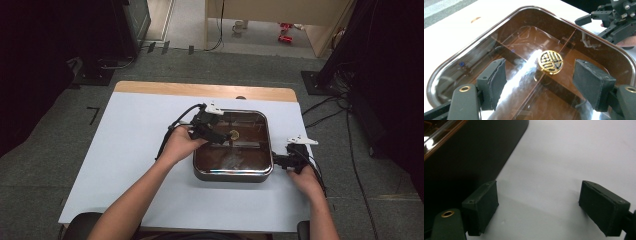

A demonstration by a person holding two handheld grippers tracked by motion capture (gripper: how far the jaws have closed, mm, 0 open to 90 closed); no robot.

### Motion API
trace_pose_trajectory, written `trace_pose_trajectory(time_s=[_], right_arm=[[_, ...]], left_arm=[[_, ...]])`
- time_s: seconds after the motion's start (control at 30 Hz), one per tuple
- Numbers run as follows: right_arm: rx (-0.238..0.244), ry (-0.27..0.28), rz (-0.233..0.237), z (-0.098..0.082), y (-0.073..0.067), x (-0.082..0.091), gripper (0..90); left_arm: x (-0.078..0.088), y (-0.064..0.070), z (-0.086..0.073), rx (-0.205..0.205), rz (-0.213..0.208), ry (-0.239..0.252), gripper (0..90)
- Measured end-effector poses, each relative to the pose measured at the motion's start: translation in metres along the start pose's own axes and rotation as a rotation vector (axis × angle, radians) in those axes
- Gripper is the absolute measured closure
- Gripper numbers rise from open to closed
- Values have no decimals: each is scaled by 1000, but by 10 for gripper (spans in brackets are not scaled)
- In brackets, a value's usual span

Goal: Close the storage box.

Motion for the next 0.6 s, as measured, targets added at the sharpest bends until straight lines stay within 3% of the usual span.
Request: trace_pose_trajectory(time_s=[0.33,0.6], right_arm=[[0,-1,0,0,0,0,155],[2,0,0,0,0,0,155]], left_arm=[[30,-15,-22,-13,49,30,250],[51,-22,-40,10,63,60,246]])
Point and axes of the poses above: each handheld gripper's, and its own axes: x roughly backward along the jaws, z roughly out of its top, y roughly to its right, the point moved 7 cm from there along -x, roughly forward along the jaws, and after that the axes turned 1 degree about y, right-handed, at the moved point
